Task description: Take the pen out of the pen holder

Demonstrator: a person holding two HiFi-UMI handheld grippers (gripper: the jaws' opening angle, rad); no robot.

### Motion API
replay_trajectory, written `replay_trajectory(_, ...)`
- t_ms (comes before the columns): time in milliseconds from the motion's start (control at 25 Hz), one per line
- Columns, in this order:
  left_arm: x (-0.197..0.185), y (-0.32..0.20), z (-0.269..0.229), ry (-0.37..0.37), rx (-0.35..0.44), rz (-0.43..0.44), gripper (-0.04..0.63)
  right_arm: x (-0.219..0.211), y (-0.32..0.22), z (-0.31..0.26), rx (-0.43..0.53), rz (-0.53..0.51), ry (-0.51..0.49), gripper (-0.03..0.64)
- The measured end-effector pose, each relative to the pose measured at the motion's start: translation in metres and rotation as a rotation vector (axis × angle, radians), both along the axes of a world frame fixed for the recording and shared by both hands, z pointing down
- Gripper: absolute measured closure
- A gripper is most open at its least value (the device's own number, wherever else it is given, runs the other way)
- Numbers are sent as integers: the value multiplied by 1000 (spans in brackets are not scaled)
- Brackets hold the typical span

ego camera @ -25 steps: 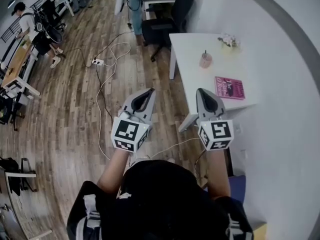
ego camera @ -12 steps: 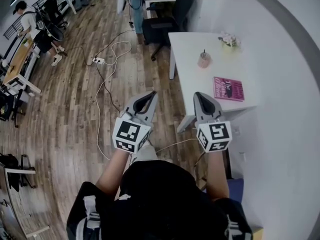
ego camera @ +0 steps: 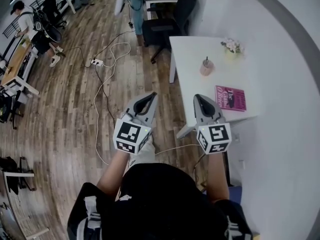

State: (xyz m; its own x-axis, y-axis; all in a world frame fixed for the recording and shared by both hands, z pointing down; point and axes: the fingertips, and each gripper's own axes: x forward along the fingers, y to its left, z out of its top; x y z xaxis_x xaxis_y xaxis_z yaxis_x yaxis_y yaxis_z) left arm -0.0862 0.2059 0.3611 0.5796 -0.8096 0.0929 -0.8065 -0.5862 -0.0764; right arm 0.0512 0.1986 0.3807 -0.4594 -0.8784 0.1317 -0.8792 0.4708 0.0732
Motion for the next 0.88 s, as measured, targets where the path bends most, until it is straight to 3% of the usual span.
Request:
replay_trajectory(520, -40, -148, -5, 27, -19, 31, 577, -36, -146, -6, -14, 39, 15, 583)
replay_trajectory(880, -92, -235, -8, 51, -33, 38, 577, -78, -231, -10, -28, 62, 30, 583)
